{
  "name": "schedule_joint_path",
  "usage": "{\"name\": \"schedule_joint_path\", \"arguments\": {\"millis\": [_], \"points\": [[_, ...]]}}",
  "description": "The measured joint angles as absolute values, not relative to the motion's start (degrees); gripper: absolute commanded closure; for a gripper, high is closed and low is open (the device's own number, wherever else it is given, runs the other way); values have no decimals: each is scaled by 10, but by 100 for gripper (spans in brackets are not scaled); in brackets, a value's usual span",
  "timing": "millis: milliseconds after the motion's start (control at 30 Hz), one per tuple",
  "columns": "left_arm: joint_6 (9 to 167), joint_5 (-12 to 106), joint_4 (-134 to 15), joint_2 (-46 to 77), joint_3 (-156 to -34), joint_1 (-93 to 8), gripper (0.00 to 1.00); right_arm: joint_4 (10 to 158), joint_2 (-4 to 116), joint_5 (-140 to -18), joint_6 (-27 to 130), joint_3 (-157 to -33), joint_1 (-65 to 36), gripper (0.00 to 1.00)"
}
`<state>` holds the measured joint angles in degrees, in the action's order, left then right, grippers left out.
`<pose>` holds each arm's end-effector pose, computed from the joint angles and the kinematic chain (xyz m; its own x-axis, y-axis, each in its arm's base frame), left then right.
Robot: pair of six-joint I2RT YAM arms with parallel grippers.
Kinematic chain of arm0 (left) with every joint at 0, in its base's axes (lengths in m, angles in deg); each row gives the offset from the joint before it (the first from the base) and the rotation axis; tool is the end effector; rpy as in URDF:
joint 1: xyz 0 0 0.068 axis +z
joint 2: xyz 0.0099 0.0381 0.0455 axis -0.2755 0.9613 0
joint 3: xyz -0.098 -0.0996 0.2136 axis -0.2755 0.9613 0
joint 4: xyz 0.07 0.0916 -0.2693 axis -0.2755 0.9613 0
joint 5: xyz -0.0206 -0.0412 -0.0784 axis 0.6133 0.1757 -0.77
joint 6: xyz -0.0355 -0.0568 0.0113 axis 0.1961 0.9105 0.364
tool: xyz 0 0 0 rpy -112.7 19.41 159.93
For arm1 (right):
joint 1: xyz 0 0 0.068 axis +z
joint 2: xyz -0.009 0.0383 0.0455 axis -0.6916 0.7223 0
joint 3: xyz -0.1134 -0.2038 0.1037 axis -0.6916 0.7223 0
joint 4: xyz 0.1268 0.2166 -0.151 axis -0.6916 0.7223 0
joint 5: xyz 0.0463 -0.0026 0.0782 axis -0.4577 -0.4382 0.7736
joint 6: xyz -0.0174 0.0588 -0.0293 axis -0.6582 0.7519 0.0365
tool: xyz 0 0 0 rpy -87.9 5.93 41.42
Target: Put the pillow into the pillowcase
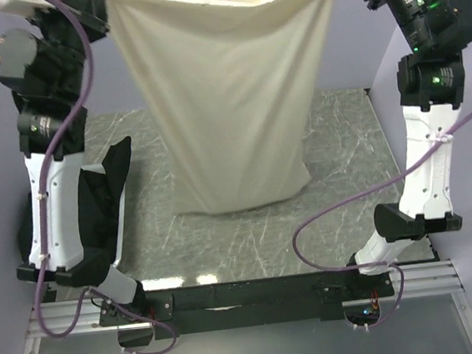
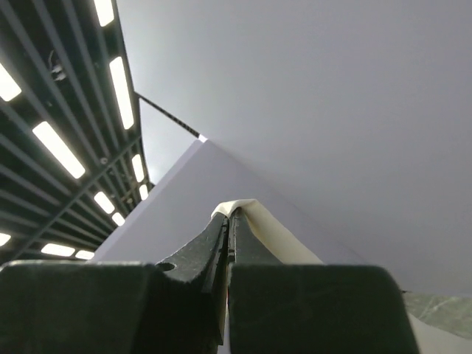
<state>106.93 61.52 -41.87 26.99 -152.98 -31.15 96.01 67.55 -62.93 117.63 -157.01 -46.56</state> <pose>0.2774 -0.0690 0.6514 0.3015 -0.6006 -0.7406 0.3679 0.7898 -0.4907 0.2890 0.0078 0.6661 -0.1210 0.8814 -0.4565 -0.6033 0.2999 0.7390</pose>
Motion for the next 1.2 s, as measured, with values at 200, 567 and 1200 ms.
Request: {"name": "schedule_joint_path", "arguments": {"millis": [200,567,1200], "points": [[1198,439,-439,301,-1578,-187,99,932,737,-590,1203,-1601,-456,100],[1273,306,-479,-11,-1171,-158,99,907,417,-581,1160,-1105,-489,100],[1233,130,-305,-218,-921,-153,99,1067,186,-508,976,-808,-614,100]]}}
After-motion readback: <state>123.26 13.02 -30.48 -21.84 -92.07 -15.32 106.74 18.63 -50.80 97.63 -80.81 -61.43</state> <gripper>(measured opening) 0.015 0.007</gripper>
